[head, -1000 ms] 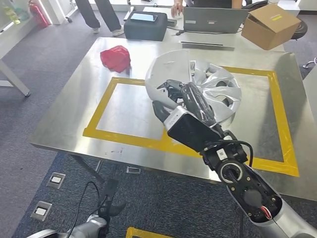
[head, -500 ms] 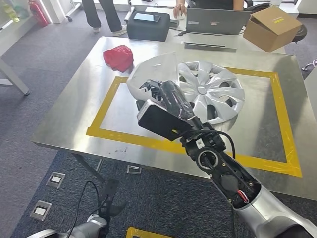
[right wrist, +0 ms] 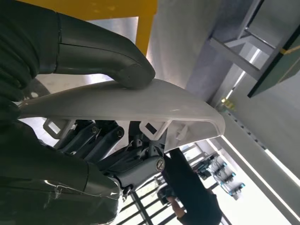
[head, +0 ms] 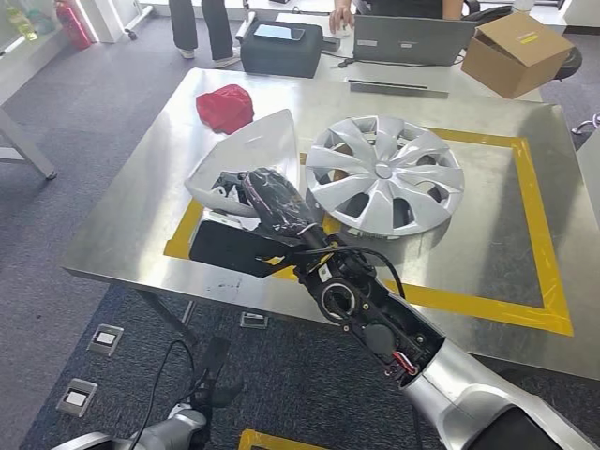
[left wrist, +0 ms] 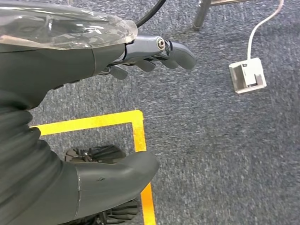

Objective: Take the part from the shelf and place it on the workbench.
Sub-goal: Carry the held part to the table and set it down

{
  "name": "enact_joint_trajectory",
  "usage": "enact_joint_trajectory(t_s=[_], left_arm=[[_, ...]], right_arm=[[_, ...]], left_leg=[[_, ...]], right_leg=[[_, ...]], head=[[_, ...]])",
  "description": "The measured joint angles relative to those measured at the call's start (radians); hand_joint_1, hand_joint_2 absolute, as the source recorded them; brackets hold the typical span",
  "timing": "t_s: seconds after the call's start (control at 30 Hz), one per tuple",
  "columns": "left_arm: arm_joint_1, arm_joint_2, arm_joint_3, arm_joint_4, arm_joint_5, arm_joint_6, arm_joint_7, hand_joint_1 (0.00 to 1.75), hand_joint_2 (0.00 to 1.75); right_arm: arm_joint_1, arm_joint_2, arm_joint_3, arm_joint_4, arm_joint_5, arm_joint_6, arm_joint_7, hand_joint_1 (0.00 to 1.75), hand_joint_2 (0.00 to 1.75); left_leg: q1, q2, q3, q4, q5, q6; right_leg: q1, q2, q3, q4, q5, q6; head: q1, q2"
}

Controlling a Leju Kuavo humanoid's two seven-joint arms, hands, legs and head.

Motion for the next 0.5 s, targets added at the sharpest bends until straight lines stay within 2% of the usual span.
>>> enact_joint_trajectory(t_s=[0.5], left_arm=[[0.0, 0.0, 0.0, 0.0, 0.0, 0.0, 0.0, 0.0, 1.75]], right_arm=[[0.0, 0.0, 0.0, 0.0, 0.0, 0.0, 0.0, 1.75, 1.75]], left_leg=[[0.0, 0.0, 0.0, 0.0, 0.0, 0.0]], right_leg=[[0.0, 0.0, 0.0, 0.0, 0.0, 0.0]], head=[[0.0, 0.0]])
